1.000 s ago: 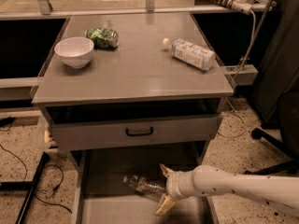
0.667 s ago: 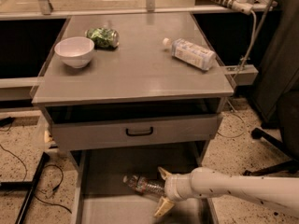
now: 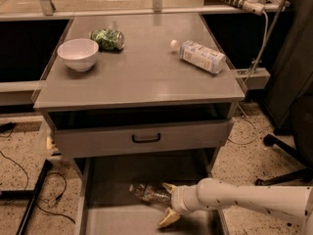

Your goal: Pick water bottle from middle drawer and place on counter

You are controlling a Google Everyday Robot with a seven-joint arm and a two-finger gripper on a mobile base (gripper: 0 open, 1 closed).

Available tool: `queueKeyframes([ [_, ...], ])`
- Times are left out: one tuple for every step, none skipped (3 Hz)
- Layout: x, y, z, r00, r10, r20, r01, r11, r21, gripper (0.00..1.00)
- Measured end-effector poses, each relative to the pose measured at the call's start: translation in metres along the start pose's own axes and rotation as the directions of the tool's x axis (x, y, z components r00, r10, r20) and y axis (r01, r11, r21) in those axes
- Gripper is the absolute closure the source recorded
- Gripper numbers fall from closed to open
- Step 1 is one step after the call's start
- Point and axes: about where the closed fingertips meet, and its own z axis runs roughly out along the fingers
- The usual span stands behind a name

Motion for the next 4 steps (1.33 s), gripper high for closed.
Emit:
queueKeyframes([
  [0.0,0.0,0.0,1.0,0.0,0.0,0.0,1.0,0.0,0.43],
  [0.0,0.0,0.0,1.0,0.0,0.0,0.0,1.0,0.0,0.66],
  [-0.0001,0.0001,0.0001,1.0,0.0,0.0,0.0,1.0,0.0,0.89],
  [-0.0003,0.0002,0.0001,1.0,0.0,0.0,0.0,1.0,-0.001,1.0],
])
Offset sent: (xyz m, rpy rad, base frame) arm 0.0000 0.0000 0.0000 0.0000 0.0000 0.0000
